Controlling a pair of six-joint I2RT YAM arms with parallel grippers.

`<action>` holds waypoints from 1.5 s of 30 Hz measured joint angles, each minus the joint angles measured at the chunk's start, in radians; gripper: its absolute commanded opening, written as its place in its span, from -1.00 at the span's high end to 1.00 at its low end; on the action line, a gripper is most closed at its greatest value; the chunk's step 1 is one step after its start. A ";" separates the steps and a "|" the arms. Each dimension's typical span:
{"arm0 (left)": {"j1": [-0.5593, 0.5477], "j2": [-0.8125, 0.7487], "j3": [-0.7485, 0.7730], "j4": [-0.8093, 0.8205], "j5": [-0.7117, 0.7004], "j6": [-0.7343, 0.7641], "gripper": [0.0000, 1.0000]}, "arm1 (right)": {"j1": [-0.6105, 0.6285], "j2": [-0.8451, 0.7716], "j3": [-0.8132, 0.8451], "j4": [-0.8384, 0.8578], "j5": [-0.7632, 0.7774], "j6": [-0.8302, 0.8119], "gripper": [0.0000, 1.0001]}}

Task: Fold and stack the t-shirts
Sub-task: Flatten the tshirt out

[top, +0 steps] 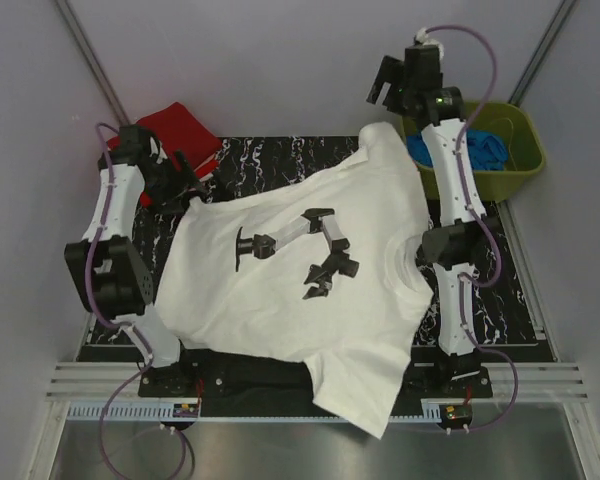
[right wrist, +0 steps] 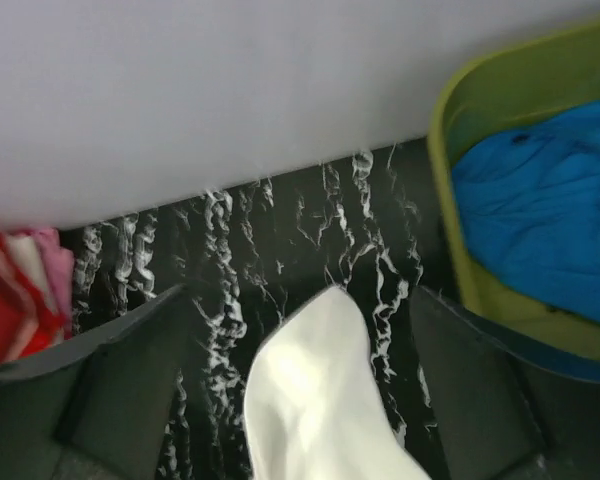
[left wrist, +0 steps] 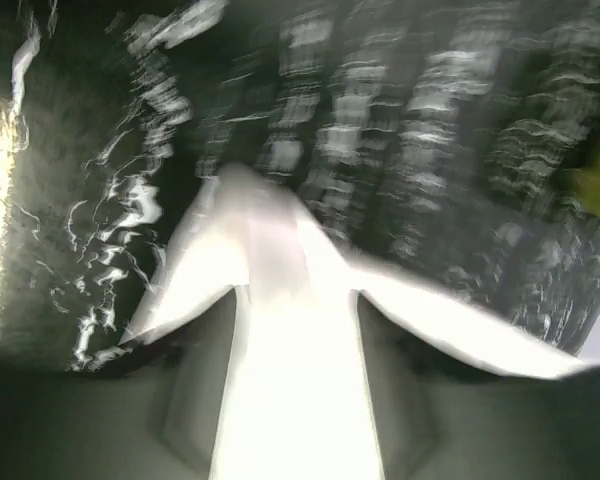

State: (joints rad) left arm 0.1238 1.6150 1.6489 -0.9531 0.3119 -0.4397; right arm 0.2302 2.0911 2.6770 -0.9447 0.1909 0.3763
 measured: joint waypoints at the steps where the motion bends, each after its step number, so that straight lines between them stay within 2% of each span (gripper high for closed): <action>1: 0.018 0.092 -0.007 0.009 0.008 -0.001 -0.97 | -0.004 0.175 0.153 -0.034 -0.031 0.003 -0.99; 2: 0.028 0.144 -0.024 0.011 0.014 -0.013 -0.97 | -0.005 0.254 0.155 -0.035 -0.053 0.006 -0.99; 5: 0.032 0.134 -0.096 -0.028 0.021 -0.013 -0.97 | -0.005 0.217 -0.360 0.032 -0.100 0.025 -0.99; 6: 0.030 0.093 -0.107 -0.034 0.022 -0.007 -0.97 | -0.005 0.203 -0.462 0.039 -0.116 0.031 -0.99; 9: 0.022 -0.087 -0.120 -0.032 0.027 0.006 -0.97 | 0.040 0.132 -0.591 0.011 -0.142 0.024 -0.99; 11: 0.021 -0.210 -0.156 -0.011 0.029 0.016 -0.97 | 0.044 0.018 -0.648 0.017 -0.159 0.024 -0.99; 14: 0.021 -0.378 -0.274 0.006 0.024 0.025 -0.97 | 0.026 -0.268 -0.821 0.090 -0.175 0.034 -0.99; 17: 0.021 -0.429 -0.396 0.012 0.023 0.027 -0.97 | 0.023 -0.539 -0.993 0.189 -0.206 0.062 -0.99; 20: 0.021 -0.406 -0.509 0.031 0.025 0.026 -0.98 | 0.079 -0.650 -1.117 0.270 -0.250 0.092 -0.99; 23: 0.021 -0.406 -0.599 0.031 0.029 0.025 -0.97 | 0.155 -0.630 -1.241 0.340 -0.312 0.119 -1.00; 25: 0.021 -0.416 -0.619 0.034 0.031 0.024 -0.97 | 0.195 -0.533 -1.309 0.353 -0.353 0.136 -0.99; 29: 0.019 -0.450 -0.623 0.045 0.034 0.025 -0.97 | 0.221 -0.347 -1.325 0.293 -0.369 0.142 -0.97; 32: 0.015 -0.474 -0.625 0.046 0.032 0.026 -0.97 | 0.222 -0.303 -1.332 0.247 -0.369 0.143 -0.89; 35: 0.013 -0.509 -0.638 0.046 0.029 0.034 -0.97 | 0.224 -0.308 -1.350 0.241 -0.378 0.145 -0.75; 36: 0.013 -0.520 -0.645 0.045 0.029 0.039 -0.97 | 0.224 -0.308 -1.358 0.243 -0.383 0.146 -0.62; 40: 0.013 -0.560 -0.691 0.045 0.029 0.053 -0.97 | 0.228 -0.286 -1.387 0.244 -0.403 0.146 -0.37; 45: 0.013 -0.569 -0.710 0.029 0.027 0.071 -0.97 | 0.229 -0.179 -1.386 0.267 -0.437 0.149 -0.24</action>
State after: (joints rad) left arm 0.1368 1.0458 0.9390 -0.9237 0.3393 -0.3683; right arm 0.4595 1.9121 1.2915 -0.6773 -0.2462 0.5251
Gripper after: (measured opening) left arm 0.987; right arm 0.641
